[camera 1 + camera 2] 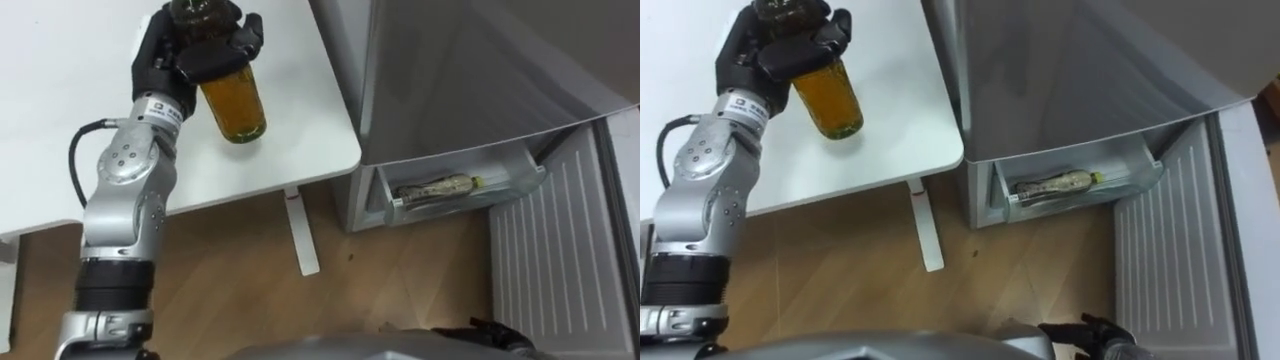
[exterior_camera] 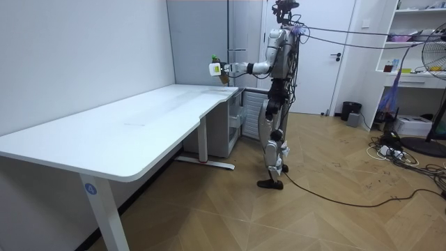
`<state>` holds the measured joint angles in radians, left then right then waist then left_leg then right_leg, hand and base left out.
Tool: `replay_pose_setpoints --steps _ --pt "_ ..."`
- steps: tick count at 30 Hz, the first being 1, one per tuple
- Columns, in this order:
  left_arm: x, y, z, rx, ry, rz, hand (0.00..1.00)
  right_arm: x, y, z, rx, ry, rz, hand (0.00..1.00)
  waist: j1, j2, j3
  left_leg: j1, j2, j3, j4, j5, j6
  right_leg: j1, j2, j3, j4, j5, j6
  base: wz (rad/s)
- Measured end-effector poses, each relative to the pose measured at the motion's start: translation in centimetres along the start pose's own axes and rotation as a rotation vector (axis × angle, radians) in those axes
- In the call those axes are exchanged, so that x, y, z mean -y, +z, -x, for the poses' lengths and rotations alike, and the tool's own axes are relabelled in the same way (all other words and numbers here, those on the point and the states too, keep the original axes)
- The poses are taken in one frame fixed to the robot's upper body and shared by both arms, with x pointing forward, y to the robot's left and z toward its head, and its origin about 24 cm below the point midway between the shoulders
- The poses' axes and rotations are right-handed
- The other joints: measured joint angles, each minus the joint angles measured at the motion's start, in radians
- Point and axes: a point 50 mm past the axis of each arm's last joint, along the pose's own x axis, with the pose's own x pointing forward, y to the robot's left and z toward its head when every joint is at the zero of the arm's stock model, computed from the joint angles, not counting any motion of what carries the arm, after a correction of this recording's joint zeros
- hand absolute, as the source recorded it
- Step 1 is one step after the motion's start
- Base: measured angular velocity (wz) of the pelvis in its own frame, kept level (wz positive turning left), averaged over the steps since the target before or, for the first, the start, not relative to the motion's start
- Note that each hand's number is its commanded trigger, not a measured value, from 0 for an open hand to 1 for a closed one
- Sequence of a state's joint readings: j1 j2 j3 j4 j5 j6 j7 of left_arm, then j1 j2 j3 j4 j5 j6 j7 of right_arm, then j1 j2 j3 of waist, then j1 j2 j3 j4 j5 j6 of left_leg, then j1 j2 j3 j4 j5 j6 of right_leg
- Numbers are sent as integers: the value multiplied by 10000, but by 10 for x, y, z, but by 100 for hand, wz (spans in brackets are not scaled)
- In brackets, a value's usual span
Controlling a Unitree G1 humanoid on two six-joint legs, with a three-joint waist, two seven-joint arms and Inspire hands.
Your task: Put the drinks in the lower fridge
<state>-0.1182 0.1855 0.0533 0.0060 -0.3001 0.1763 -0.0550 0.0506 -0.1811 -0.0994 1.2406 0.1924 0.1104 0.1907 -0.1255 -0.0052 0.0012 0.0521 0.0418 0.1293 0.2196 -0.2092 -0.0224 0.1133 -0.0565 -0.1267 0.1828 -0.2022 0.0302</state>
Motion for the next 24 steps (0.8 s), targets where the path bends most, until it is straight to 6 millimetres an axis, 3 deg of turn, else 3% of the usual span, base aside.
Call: replay_pose_setpoints --steps 3,8,13,20,24 --pt "5 -3 0 -108 -243 -115 100 -1 1 0 -23 18 219 0 80 2 1 -14 -12 -99 33 0 0 77 -6 -129 -29 0 0 12" --pt "18 -4 6 -71 -746 -41 100 -1 3 0 -29 41 836 0 500 17 2 -103 -15 -168 57 5 -9 90 -5 -237 -116 10 -14 6" --pt "21 -1 7 108 -895 95 100 -7 12 -1 256 248 1295 0 552 79 -2 -312 -26 -416 170 8 -15 70 -5 -529 -122 10 -14 16" --pt "33 -1 13 175 -1802 492 100 -38 34 -4 920 1068 2342 0 830 262 -71 -333 -48 -496 176 16 -20 91 -35 -742 -133 10 -14 6" --pt "34 -8 18 -76 -1983 685 100 -46 43 -3 1286 1487 2518 0 845 253 -63 -243 -59 -484 162 16 -20 224 -54 -879 -139 9 -13 8"
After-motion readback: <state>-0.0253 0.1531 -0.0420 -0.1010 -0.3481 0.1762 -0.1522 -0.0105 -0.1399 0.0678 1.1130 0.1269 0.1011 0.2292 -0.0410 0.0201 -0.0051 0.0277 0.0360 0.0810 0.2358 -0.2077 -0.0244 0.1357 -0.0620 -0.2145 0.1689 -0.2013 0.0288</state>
